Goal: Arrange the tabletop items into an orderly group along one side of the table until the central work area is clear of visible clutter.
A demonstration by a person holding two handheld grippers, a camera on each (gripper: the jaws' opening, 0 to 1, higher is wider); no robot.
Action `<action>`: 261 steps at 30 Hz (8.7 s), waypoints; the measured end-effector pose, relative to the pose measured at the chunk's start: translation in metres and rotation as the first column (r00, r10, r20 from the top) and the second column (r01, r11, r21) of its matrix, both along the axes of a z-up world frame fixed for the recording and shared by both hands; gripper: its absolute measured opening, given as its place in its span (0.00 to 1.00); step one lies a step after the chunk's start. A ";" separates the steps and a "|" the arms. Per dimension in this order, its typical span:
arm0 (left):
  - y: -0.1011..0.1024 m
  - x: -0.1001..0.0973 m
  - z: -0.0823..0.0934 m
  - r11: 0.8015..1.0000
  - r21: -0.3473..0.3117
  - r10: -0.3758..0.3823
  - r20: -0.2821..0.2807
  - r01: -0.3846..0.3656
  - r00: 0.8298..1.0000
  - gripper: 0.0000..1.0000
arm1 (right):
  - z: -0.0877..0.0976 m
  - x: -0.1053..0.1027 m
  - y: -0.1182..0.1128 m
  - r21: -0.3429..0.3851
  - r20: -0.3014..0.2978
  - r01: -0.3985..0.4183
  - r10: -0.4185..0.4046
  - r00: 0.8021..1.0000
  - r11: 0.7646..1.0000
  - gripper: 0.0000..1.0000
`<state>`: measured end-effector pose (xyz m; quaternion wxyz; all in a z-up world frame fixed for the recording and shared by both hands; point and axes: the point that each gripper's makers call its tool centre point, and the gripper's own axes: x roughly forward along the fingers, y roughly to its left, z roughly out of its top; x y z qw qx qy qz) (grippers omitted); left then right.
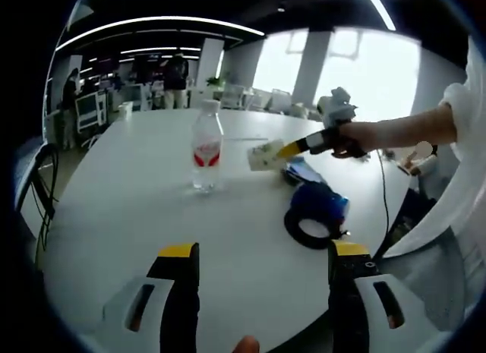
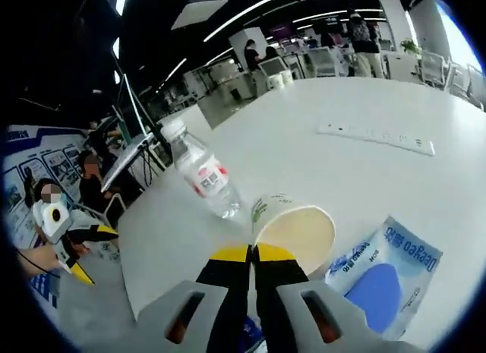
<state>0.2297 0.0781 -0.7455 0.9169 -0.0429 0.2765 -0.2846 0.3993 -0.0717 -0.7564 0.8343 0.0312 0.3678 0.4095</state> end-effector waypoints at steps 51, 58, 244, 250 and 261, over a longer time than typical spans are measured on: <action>0.016 -0.001 0.001 0.993 -0.076 0.088 0.027 -0.085 0.996 0.64 | -0.008 0.003 0.026 -0.590 -0.123 -0.674 0.776 0.618 0.444 0.00; 0.015 -0.001 0.001 0.993 -0.079 0.089 0.031 -0.087 0.996 0.64 | -0.014 0.006 0.028 -0.622 -0.160 -0.693 0.807 0.569 0.365 0.00; -0.016 -0.021 -0.019 0.995 -0.079 -0.071 -0.108 0.063 0.992 0.73 | 0.011 -0.042 -0.035 -0.370 0.276 -0.297 0.409 0.870 0.880 0.42; -0.021 -0.017 -0.012 0.994 -0.071 -0.087 -0.096 0.080 0.992 0.73 | 0.017 -0.044 -0.043 -0.356 0.289 -0.271 0.381 0.878 0.895 0.42; -0.037 -0.003 0.001 0.988 -0.058 -0.148 -0.068 0.144 0.987 0.72 | 0.029 -0.053 -0.081 -0.313 0.308 -0.170 0.270 0.912 0.934 0.41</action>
